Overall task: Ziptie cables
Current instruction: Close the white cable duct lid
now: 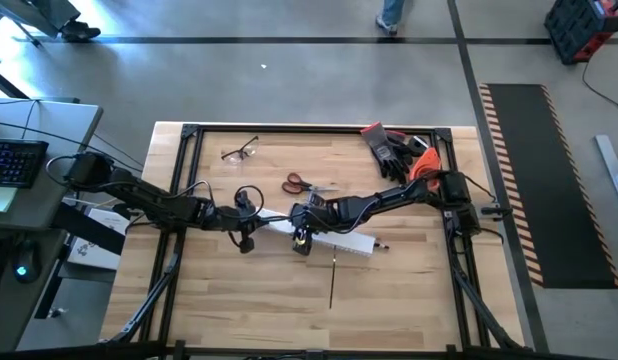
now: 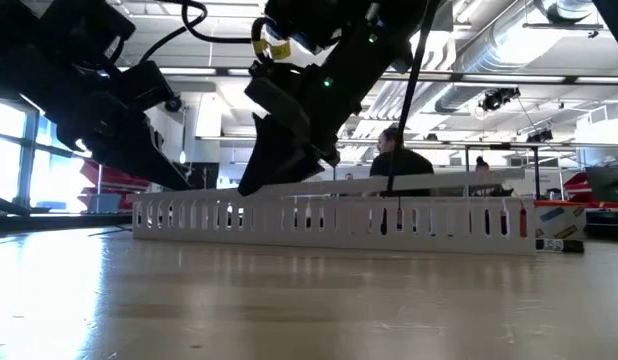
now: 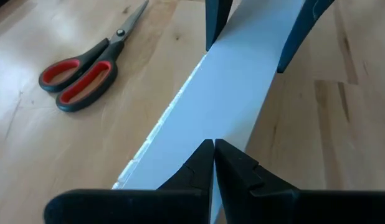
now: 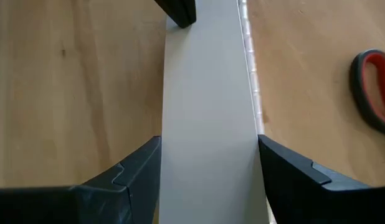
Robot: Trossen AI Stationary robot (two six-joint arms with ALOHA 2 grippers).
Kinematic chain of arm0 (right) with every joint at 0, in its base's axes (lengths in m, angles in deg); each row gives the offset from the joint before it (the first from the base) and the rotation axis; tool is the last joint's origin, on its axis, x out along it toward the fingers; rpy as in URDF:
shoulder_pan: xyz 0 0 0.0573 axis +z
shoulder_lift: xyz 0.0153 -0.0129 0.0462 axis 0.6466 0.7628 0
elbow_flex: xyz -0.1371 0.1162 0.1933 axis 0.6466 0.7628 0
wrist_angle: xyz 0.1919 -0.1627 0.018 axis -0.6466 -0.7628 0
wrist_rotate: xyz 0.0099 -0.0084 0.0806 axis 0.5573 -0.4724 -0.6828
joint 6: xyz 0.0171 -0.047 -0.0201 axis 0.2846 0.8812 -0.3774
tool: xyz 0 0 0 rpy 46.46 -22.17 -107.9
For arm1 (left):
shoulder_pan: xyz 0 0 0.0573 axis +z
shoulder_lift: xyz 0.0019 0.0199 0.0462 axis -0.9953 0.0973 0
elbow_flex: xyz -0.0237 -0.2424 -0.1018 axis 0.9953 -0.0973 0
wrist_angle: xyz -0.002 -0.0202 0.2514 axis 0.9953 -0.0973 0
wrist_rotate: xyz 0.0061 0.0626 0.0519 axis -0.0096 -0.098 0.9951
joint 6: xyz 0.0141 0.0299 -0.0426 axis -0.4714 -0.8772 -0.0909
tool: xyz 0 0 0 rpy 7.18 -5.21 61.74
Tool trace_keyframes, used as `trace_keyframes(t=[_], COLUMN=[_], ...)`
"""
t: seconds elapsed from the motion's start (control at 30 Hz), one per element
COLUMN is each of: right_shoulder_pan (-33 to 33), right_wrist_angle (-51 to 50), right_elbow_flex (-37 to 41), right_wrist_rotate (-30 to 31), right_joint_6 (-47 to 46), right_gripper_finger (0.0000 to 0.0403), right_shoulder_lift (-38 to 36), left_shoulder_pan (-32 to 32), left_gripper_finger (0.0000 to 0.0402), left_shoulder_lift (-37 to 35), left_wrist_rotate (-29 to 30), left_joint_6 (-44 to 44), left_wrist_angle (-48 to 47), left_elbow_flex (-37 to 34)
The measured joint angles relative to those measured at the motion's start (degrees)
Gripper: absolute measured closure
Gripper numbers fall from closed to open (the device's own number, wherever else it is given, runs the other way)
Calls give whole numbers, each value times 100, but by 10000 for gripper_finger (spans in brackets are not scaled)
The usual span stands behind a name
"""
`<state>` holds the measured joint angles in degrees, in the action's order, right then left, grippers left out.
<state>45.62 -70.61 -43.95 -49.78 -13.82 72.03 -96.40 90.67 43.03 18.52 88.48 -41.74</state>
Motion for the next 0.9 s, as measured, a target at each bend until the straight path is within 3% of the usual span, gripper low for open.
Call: trace_keyframes(t=[0.33,0.7,0.9], right_shoulder_pan=[196,255,324], right_wrist_angle=[-100,-113,-577], right_elbow_flex=[-10,1,-328], right_wrist_rotate=[276,-101,-169], right_joint_6=[284,418,627], right_gripper_finger=[189,188,188], right_shoulder_lift=[127,116,144], left_shoulder_pan=[-237,-713,-907], left_gripper_finger=[402,402,402], left_shoulder_lift=[426,456,432], left_wrist_rotate=[32,84,93], left_joint_6=[396,653,631], left_wrist_angle=[157,583,608], left_elbow_flex=[17,12,502])
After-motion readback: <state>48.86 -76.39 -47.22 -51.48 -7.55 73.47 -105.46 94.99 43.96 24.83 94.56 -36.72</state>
